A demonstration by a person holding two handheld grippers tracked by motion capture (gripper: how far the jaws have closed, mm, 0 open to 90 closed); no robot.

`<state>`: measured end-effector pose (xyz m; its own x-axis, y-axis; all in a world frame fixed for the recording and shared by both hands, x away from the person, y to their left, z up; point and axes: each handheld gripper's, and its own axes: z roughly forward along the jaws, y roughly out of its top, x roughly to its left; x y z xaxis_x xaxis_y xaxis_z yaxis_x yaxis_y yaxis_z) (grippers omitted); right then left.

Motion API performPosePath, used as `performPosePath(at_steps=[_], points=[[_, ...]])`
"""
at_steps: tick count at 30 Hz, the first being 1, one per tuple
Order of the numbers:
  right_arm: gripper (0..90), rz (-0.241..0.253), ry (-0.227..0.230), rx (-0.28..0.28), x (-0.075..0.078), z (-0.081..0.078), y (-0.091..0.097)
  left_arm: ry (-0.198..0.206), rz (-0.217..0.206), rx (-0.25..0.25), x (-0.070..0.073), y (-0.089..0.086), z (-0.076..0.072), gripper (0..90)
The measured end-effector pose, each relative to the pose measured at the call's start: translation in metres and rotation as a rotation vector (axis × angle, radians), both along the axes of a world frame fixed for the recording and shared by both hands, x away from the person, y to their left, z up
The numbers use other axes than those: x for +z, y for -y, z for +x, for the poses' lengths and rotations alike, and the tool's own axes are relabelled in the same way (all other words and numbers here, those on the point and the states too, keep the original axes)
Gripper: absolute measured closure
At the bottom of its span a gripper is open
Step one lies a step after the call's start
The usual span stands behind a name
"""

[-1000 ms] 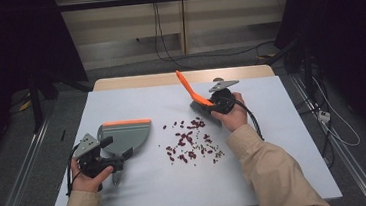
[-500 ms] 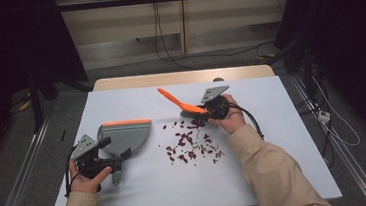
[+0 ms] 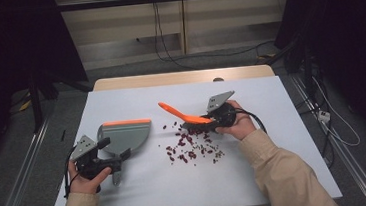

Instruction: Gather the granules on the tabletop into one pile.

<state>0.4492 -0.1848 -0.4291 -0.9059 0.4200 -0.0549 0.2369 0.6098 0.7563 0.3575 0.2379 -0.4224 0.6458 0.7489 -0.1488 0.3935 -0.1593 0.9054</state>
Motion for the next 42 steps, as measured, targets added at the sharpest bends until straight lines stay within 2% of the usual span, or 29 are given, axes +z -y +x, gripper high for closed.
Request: performPosePath(at_steps=[5,7,11,14,17,21,27,31,35,37,38,39,42], points=[[71.2,0.01,-0.005,0.015,0.0,-0.009,0.003,0.0,0.001,-0.002,0.0,0.0,0.001,7.4],[71.2,0.019,-0.02,0.015,0.001,-0.012,0.004,0.001,0.0,-0.003,0.0,0.001,0.001,7.4],[71.3,0.013,-0.022,0.032,0.003,-0.018,0.005,0.002,0.002,-0.005,0.0,0.001,0.001,7.4],[71.4,0.051,-0.01,0.02,0.009,-0.017,0.008,0.002,0.0,-0.003,0.0,0.001,0.001,7.4],[71.4,0.102,0.005,-0.003,0.013,-0.01,0.009,0.002,0.002,-0.004,0.0,0.001,0.001,7.4],[71.4,0.122,0.031,-0.027,0.012,0.007,0.001,-0.002,-0.002,-0.001,0.0,0.001,0.001,7.4],[71.4,0.132,0.068,-0.001,0.006,0.038,-0.024,-0.005,-0.007,0.001,-0.001,0.0,0.004,7.4],[71.4,0.095,0.1,0.023,0.005,0.053,-0.042,-0.009,-0.014,0.008,-0.001,-0.001,0.005,7.4],[71.4,0.096,0.111,0.052,0.001,0.062,-0.055,-0.011,-0.02,0.019,-0.001,-0.003,0.005,7.4],[71.4,0.068,0.107,0.069,-0.006,0.063,-0.06,-0.011,-0.018,0.022,-0.001,-0.004,0.005,7.4],[71.4,0.071,0.094,0.09,-0.01,0.062,-0.061,-0.01,-0.019,0.022,-0.001,-0.004,0.005,7.4],[71.4,0.076,0.087,0.108,-0.011,0.061,-0.061,-0.008,-0.015,0.022,-0.001,-0.004,0.005,7.4],[71.4,0.024,0.099,0.157,-0.007,0.052,-0.063,-0.008,-0.01,0.02,-0.001,-0.003,0.004,7.4]])
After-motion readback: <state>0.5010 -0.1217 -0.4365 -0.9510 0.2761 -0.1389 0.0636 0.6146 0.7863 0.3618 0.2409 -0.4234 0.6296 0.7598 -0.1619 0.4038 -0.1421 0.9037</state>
